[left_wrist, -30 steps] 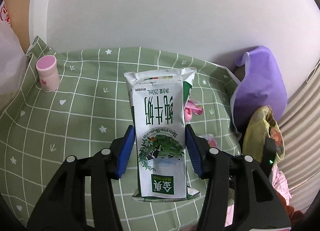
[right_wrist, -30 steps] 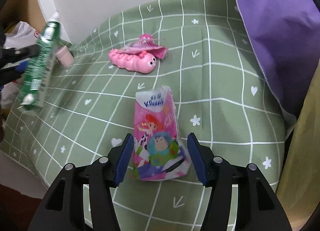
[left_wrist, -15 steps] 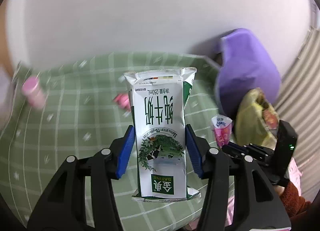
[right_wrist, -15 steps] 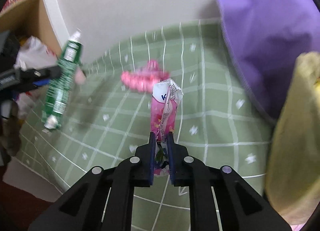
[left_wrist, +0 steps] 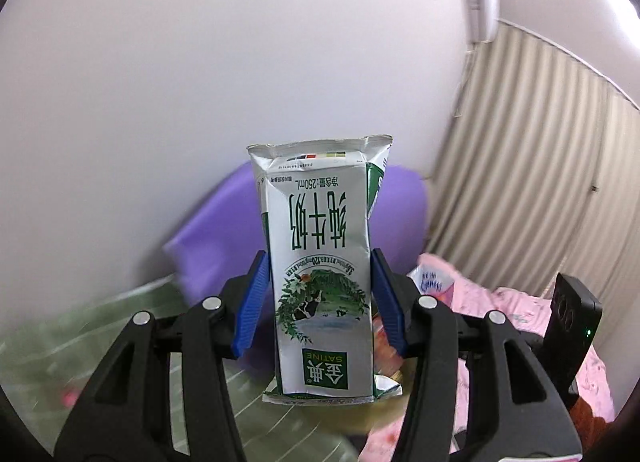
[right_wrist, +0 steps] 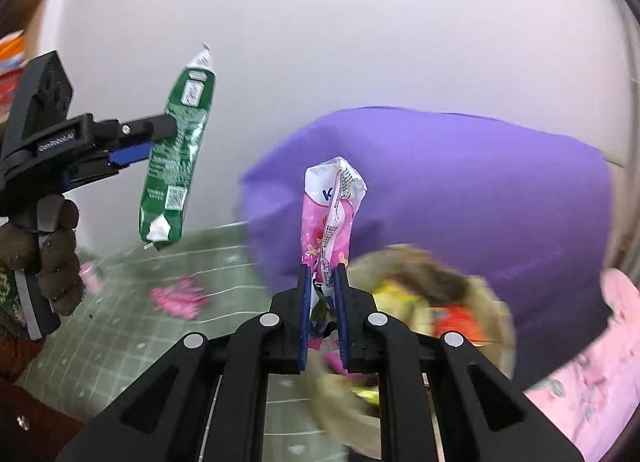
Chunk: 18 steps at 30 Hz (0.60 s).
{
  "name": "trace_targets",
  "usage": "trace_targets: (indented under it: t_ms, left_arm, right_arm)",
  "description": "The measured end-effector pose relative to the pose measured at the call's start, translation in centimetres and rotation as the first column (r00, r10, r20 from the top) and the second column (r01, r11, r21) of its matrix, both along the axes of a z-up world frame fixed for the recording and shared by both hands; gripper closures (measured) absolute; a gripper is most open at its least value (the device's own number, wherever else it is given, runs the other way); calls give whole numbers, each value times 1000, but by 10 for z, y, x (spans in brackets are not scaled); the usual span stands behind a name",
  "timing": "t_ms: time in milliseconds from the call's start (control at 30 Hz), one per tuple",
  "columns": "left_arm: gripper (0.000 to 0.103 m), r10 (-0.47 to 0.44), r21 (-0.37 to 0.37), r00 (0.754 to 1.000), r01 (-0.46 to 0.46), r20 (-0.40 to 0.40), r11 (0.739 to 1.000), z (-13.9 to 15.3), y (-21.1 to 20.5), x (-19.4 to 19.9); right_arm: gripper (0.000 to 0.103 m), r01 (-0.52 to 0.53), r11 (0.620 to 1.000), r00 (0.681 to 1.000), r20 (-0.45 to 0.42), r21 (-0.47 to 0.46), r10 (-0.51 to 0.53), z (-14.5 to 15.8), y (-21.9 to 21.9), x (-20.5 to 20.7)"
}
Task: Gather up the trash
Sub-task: 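Carry the milk carton and tissue pack into the trash bag and open both grippers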
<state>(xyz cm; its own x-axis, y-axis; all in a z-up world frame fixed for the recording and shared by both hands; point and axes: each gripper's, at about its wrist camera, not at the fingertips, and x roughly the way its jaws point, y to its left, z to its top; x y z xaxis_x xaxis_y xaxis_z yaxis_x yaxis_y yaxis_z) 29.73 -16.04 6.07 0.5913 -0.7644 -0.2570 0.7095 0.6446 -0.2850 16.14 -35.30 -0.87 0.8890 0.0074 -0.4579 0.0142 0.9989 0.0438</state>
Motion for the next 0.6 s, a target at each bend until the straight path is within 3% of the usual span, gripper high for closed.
trace_targets:
  t_ms: [133,233,333,433,600]
  left_arm:
    - [55,-121,-16,993,121,-1,993,-4,-61,9]
    - [55,-161,-15,986,160,-35,987,-22,-96,19]
    - [55,-161,-10,987,161,-18,987,-45,-122,23]
    - [55,-167,28,985,168,-34,985,-75,-143,30]
    - [55,-170,112,975,187,-146,976,-119,-158,39]
  right_arm:
    - [90,118,992,993,-1,36,-118,2,-42,-19]
    - [90,179,982,984,-23,52,-178,-5,-64,-28]
    - [90,211,976,977,-49,58,-209,-13,-74,-28]
    - [90,227,971,972,-77,69,-222,-24,-84,-24]
    - [90,192,977,974,-142,97,-178,-44,-96,0]
